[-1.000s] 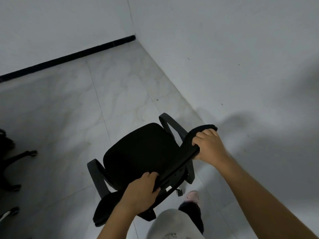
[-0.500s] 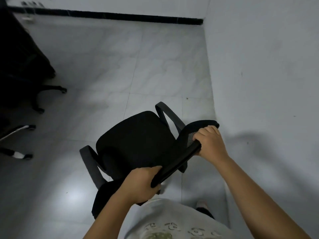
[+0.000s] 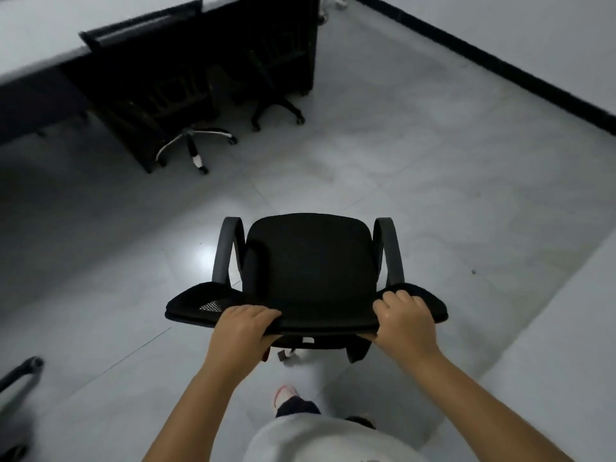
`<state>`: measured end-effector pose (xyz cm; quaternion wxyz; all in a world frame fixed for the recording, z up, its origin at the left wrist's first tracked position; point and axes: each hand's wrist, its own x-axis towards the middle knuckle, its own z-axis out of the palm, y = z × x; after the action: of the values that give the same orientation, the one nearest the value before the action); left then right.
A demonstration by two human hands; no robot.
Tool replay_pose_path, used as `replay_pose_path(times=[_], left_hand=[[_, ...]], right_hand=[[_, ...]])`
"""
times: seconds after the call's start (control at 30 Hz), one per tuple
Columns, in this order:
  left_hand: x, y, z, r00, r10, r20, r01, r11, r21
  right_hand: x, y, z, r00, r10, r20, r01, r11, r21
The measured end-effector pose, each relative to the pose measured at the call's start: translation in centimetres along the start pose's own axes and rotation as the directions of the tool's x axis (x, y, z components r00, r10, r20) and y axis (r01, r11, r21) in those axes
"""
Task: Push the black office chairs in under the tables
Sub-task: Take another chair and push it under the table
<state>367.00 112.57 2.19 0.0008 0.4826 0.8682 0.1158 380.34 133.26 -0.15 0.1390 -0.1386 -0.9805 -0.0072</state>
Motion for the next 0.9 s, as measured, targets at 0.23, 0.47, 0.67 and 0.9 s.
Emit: replay_pose_path(times=[0.23,0.47,0.67,0.9], left_hand=[[-6.0,0.4,0.2,0.975,-0.214,-0.06,0.215,0.977,0.012],[-10.7,-3.2,-0.1,0.921,-0.349,-0.172,0.38,0.901,0.207],[-10.6,-7.9,-0.9,0.846,-0.378,-0.376,0.475,0.855,0.209],[-10.1,-14.9,-2.6,0.846,-0.438,-0.304,0.504,0.843,0.187]], right_hand=[[0.9,-2.2,0.7,0.97,-0.244,-0.011,0.244,0.967,0.07],[5.0,-7.4,1.9,0.906,-0.419,-0.055,0.423,0.894,0.146],[10.0,-11.8,3.3,0.879,-0.471,-0.074,0.476,0.863,0.17],[15.3,-16.9,5.2,0.838,-0.539,-0.084,0.545,0.827,0.138]])
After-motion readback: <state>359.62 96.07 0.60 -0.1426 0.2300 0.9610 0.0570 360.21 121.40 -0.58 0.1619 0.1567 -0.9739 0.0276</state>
